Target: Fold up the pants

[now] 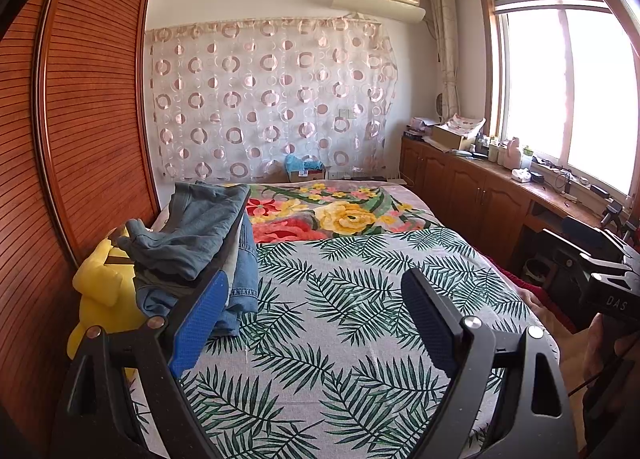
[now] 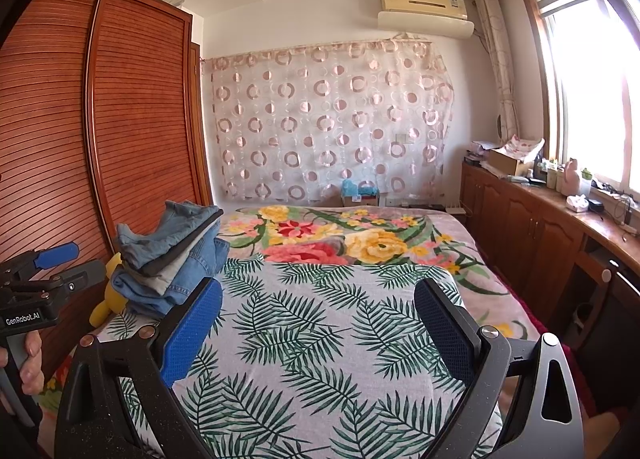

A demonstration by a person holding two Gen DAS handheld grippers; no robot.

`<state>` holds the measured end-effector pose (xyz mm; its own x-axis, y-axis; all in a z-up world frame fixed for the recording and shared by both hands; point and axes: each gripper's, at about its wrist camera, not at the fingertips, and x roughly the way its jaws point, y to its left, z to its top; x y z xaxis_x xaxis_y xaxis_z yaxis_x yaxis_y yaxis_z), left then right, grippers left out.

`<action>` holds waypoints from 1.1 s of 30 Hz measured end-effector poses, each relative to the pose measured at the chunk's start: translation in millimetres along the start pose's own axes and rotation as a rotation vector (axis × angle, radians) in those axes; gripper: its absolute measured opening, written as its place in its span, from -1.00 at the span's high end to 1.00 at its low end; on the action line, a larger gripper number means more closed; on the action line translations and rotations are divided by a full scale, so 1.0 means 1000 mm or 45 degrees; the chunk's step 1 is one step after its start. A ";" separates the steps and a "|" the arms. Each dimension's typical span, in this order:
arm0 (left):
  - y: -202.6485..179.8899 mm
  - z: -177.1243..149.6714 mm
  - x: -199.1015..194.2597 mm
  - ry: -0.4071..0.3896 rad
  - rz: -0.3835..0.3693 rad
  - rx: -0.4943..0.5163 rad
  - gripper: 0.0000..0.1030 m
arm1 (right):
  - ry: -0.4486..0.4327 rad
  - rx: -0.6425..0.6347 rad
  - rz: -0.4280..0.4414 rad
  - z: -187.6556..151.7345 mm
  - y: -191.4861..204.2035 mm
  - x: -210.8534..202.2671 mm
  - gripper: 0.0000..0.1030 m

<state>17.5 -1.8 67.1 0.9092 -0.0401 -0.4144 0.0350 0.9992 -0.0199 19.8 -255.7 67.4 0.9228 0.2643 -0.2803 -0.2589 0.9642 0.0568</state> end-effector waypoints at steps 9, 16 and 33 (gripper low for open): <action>0.001 -0.008 0.001 -0.006 -0.005 0.001 -0.72 | -0.002 -0.005 -0.003 -0.001 0.000 -0.001 -0.89; 0.001 -0.007 0.001 -0.006 -0.003 0.000 -0.72 | -0.001 -0.005 -0.001 -0.002 0.001 0.000 -0.89; 0.001 -0.009 0.001 -0.005 -0.001 0.002 -0.72 | -0.004 -0.006 0.002 -0.002 0.001 -0.001 -0.89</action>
<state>15.1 -0.7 58.6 0.9109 -0.0405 -0.4107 0.0361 0.9992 -0.0185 18.0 -255.2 66.3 0.9232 0.2659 -0.2775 -0.2617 0.9637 0.0528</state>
